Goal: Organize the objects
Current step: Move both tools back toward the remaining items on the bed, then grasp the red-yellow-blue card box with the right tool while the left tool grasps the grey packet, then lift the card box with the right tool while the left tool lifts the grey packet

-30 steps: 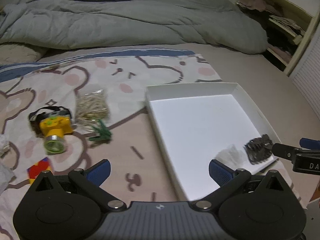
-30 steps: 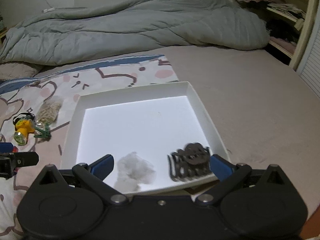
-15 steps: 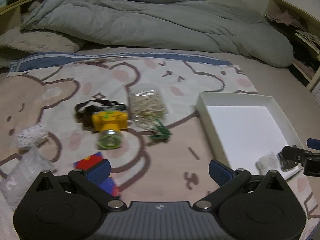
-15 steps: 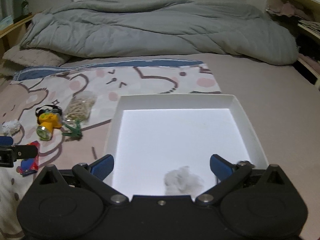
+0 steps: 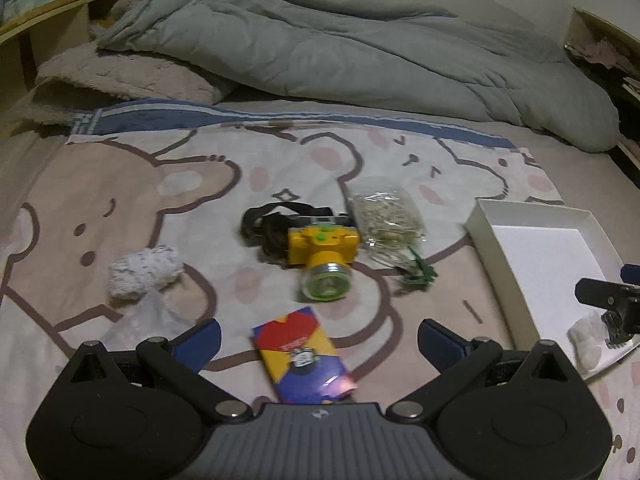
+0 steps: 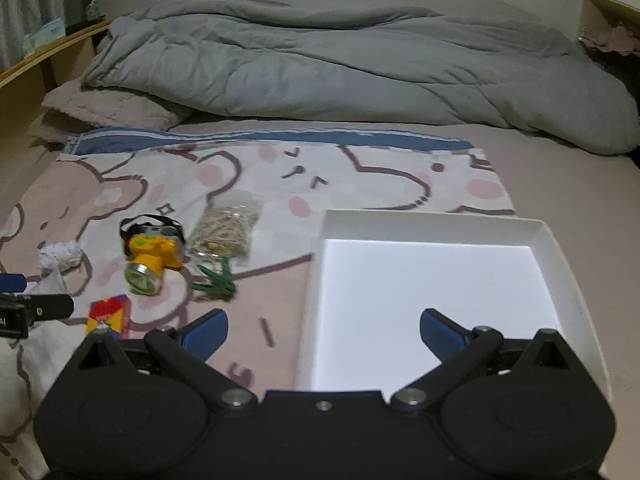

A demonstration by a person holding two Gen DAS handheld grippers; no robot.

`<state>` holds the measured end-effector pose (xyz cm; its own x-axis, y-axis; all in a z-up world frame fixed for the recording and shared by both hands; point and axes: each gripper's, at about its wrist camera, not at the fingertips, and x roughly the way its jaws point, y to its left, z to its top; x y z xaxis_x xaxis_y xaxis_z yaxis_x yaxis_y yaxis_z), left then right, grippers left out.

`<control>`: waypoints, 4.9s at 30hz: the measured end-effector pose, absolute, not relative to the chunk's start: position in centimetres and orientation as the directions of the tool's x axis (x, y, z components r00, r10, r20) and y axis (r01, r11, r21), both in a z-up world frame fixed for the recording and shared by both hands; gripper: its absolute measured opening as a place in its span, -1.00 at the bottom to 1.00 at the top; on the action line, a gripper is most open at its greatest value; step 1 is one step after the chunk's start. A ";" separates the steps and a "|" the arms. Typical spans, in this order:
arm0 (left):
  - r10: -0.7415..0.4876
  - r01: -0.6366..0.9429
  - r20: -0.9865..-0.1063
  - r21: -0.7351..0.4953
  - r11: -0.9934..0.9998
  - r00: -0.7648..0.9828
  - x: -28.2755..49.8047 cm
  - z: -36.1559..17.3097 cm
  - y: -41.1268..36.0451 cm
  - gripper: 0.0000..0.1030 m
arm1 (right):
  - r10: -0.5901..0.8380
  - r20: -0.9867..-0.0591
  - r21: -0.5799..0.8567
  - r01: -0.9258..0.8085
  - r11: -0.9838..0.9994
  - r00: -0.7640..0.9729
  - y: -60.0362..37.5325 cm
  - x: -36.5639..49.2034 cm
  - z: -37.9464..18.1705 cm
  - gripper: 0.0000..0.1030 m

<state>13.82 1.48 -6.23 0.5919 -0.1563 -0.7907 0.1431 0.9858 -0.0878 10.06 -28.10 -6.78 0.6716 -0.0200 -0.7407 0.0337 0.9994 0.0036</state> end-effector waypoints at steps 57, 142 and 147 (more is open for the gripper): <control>-0.136 0.161 -0.898 -0.074 0.984 0.418 15.9 -15.9 14.7 1.00 | 0.288 -0.865 0.139 -0.354 0.925 0.412 -8.8 15.3 -17.2 1.00; -0.084 0.395 -0.926 0.074 0.916 0.367 11.2 -17.4 5.6 1.00 | 0.302 -0.908 0.152 -0.445 0.882 0.289 -16.8 7.0 -17.0 0.19; -0.100 0.411 -0.938 0.048 0.910 0.331 11.7 -17.1 5.8 0.95 | 0.293 -0.915 0.156 -0.427 0.891 0.279 -16.5 7.4 -17.0 0.17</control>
